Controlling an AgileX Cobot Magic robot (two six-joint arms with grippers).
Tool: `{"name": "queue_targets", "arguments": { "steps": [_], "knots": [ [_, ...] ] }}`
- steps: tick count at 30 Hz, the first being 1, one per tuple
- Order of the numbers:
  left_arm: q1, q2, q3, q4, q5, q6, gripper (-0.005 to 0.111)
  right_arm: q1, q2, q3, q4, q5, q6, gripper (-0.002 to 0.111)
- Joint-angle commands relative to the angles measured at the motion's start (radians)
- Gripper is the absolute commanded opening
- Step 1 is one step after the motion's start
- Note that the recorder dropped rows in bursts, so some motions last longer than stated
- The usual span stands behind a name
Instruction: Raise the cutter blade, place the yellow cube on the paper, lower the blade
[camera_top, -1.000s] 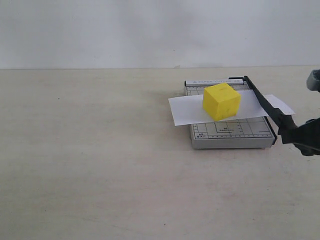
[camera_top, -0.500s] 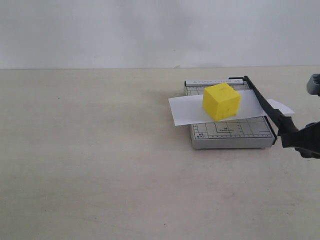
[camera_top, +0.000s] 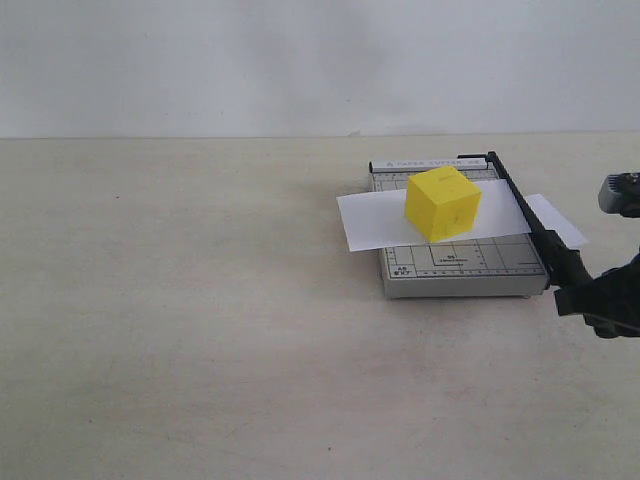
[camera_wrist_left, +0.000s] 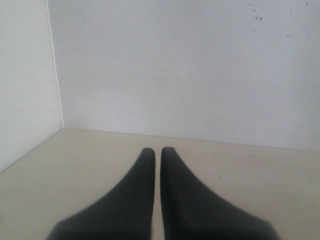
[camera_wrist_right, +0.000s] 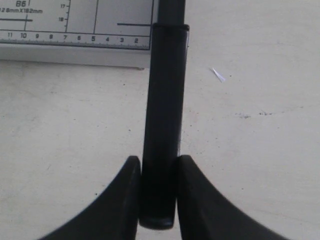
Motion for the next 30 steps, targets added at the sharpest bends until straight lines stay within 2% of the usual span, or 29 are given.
{"name": "queue_targets", "arguments": {
  "steps": [1,4,6,10,11,16,19,21,22,23,24,25,28,30],
  "knots": [
    [0.003,0.001,0.003,-0.009,0.0,0.004,0.004,0.004,0.017,0.039,-0.029,0.178,-0.024,0.0],
    [0.003,0.001,0.003,-0.009,0.0,0.004,0.004,0.004,0.013,0.037,-0.029,0.175,-0.025,0.0],
    [0.003,0.001,0.003,-0.009,0.0,0.004,0.004,0.004,0.013,0.037,-0.029,0.175,-0.025,0.007],
    [0.003,0.001,0.003,-0.009,0.0,0.004,0.004,0.004,0.013,0.037,-0.024,0.159,-0.022,0.036],
    [0.003,0.001,0.003,-0.009,0.0,0.004,0.004,0.004,0.013,0.037,-0.024,0.145,-0.017,0.048],
    [0.003,0.001,0.003,-0.009,0.0,0.004,0.004,0.004,-0.018,0.01,-0.024,0.186,0.001,0.05],
    [0.003,0.001,0.003,-0.009,0.0,0.004,0.004,0.004,-0.154,-0.128,-0.028,0.407,0.049,0.05],
    [0.003,0.001,0.003,-0.009,0.0,0.004,0.004,0.004,-0.273,-0.222,-0.03,0.518,0.147,0.05],
    [0.003,0.001,0.003,-0.009,0.0,0.004,0.004,0.004,-0.377,-0.254,-0.051,0.523,0.205,0.043],
    [0.003,0.001,0.003,-0.009,0.0,0.004,0.004,0.004,-0.438,-0.254,-0.07,0.496,0.231,0.035],
    [0.003,0.001,0.003,-0.009,0.0,0.004,0.004,0.004,-0.564,-0.222,-0.087,0.429,0.239,0.01],
    [0.003,0.001,0.003,-0.009,0.0,0.004,0.004,0.004,-0.647,-0.189,-0.069,0.386,0.229,0.0],
    [0.003,0.001,0.003,-0.009,0.0,0.004,0.004,0.004,-1.125,0.034,0.094,0.164,0.035,0.0],
    [0.003,0.001,0.003,-0.009,0.0,0.004,0.004,0.004,-1.288,0.118,0.075,0.048,-0.001,0.0]
  ]
}}
